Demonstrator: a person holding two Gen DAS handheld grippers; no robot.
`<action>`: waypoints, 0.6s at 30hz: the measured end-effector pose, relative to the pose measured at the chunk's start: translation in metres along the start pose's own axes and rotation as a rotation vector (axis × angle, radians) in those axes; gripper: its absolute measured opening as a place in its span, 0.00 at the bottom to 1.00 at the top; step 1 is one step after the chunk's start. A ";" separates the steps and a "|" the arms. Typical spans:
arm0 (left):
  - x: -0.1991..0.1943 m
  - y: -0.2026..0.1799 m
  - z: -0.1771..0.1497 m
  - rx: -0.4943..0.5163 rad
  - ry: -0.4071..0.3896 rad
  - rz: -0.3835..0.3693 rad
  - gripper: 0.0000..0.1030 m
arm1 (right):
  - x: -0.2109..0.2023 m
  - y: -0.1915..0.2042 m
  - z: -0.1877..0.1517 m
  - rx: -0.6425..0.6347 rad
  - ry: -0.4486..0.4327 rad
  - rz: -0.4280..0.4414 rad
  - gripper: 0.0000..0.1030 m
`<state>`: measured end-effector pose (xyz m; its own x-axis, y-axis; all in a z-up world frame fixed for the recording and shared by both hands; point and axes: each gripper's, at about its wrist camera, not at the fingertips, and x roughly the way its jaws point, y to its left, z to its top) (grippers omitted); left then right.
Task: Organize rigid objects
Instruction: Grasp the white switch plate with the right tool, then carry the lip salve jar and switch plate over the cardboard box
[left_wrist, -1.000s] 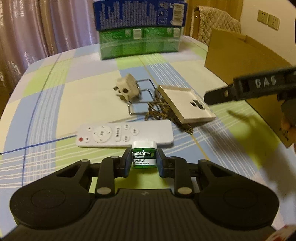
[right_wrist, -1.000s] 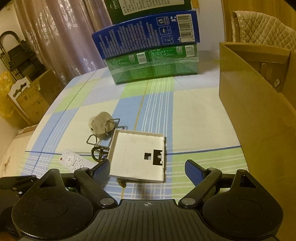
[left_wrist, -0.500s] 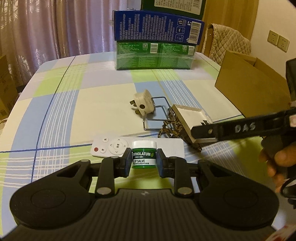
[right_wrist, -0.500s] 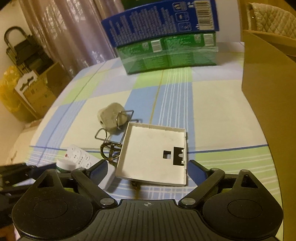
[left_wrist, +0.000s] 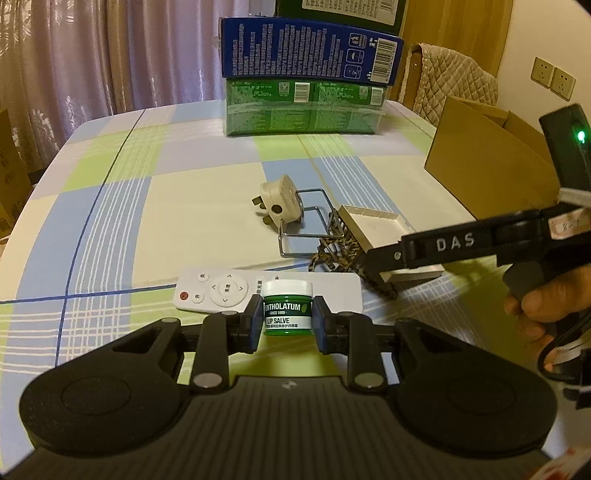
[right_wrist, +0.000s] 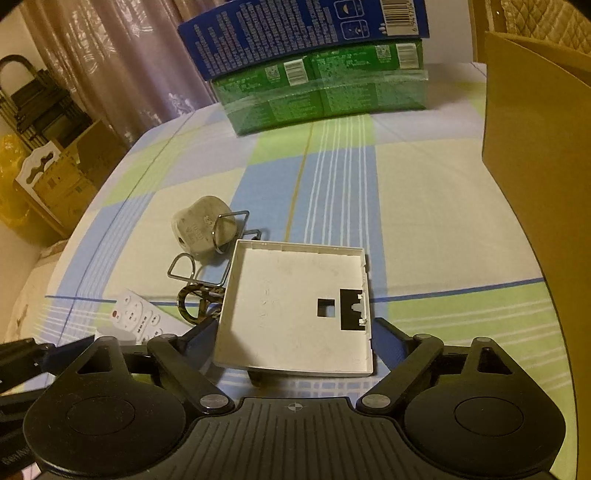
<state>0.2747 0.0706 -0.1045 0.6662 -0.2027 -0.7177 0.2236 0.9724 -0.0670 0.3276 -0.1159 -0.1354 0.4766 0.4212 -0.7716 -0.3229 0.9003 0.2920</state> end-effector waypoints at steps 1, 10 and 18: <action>0.000 0.000 0.000 0.001 0.002 -0.001 0.23 | -0.003 0.000 0.000 -0.010 0.000 -0.012 0.82; -0.006 -0.010 -0.013 0.003 0.024 -0.012 0.23 | -0.034 0.003 -0.020 -0.127 0.056 -0.109 0.82; -0.013 -0.026 -0.030 0.026 0.050 -0.033 0.23 | -0.040 -0.004 -0.051 -0.169 0.151 -0.134 0.82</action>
<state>0.2388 0.0518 -0.1147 0.6221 -0.2283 -0.7489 0.2641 0.9617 -0.0738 0.2681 -0.1423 -0.1345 0.4012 0.2672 -0.8762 -0.4030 0.9105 0.0931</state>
